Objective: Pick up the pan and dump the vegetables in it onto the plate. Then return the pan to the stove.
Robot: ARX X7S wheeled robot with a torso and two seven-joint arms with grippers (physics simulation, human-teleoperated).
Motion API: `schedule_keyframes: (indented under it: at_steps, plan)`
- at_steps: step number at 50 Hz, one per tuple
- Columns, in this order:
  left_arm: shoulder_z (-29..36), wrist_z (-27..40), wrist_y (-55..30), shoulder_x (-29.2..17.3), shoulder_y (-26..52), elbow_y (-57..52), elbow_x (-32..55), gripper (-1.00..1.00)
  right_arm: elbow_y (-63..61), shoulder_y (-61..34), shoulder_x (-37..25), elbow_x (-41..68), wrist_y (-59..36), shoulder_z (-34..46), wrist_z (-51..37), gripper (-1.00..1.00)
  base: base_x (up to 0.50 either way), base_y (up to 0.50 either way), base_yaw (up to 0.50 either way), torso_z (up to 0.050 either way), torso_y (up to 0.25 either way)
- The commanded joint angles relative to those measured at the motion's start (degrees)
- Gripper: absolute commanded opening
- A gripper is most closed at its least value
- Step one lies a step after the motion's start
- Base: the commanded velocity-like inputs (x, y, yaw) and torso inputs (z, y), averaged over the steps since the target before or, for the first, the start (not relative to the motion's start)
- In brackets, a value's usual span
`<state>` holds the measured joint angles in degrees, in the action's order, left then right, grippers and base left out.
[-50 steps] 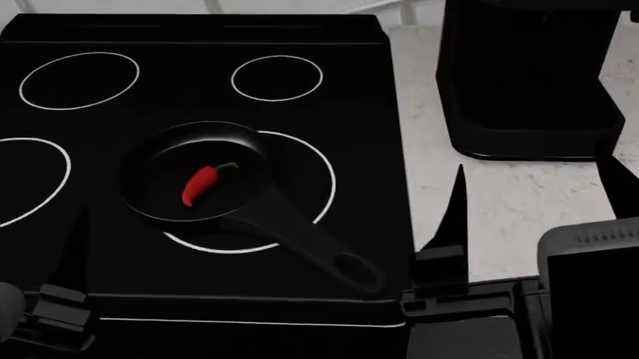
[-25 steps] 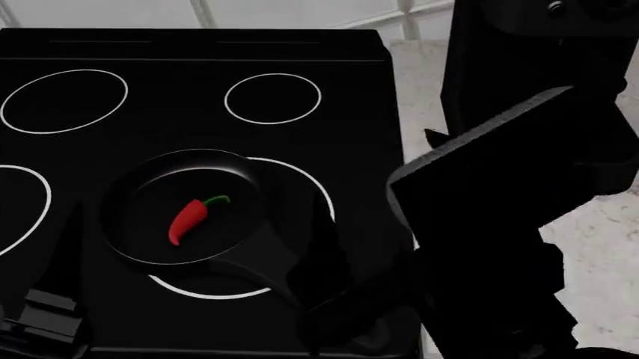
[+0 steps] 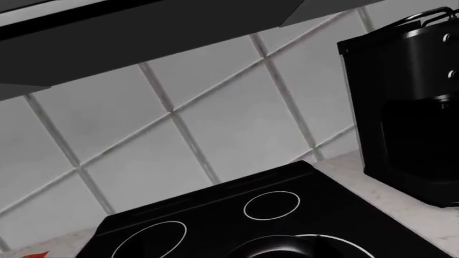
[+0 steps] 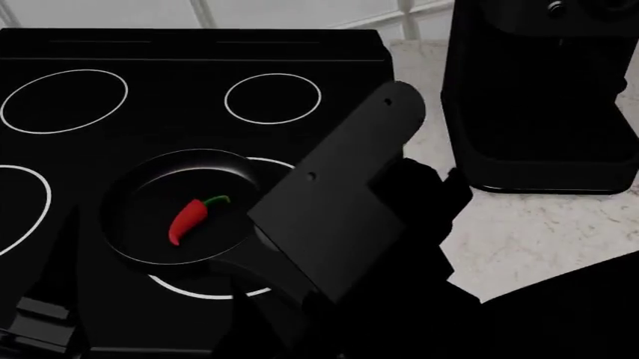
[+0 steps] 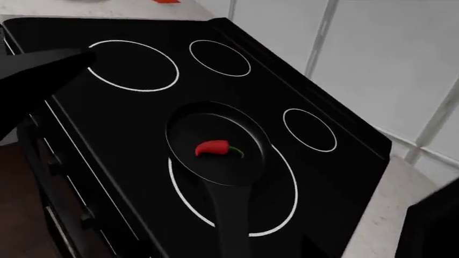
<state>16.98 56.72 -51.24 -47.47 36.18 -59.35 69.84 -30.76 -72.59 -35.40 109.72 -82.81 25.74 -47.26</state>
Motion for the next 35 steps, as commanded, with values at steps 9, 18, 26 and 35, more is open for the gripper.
schedule_keyframes:
  at_steps: [9, 18, 26, 35]
  plan:
    - [2.7, 1.2, 2.7, -1.4, 0.7, 0.1, 0.4, 1.00, 2.1, 3.4, 2.4, -10.7, -2.4, 3.5, 9.0, 1.00, 0.00, 0.00, 0.00, 0.000, 0.000]
    - [3.9, 1.2, 3.9, -2.0, 0.4, 0.1, -0.3, 1.00, 2.2, 4.5, 2.9, -16.6, -1.8, 5.0, 13.7, 1.00, 0.00, 0.00, 0.00, 0.000, 0.000]
    - [5.1, 2.1, 4.1, -2.1, 1.4, 0.1, 0.5, 1.00, 4.3, 3.5, 1.9, -24.0, -0.1, 6.0, 20.4, 1.00, 0.00, 0.00, 0.00, 0.000, 0.000]
    - [6.2, 2.8, 4.1, -2.0, 2.6, 0.5, 1.3, 1.00, 8.5, 5.5, 1.3, -35.9, 6.2, 10.2, 30.0, 1.00, 0.00, 0.00, 0.00, 0.000, 0.000]
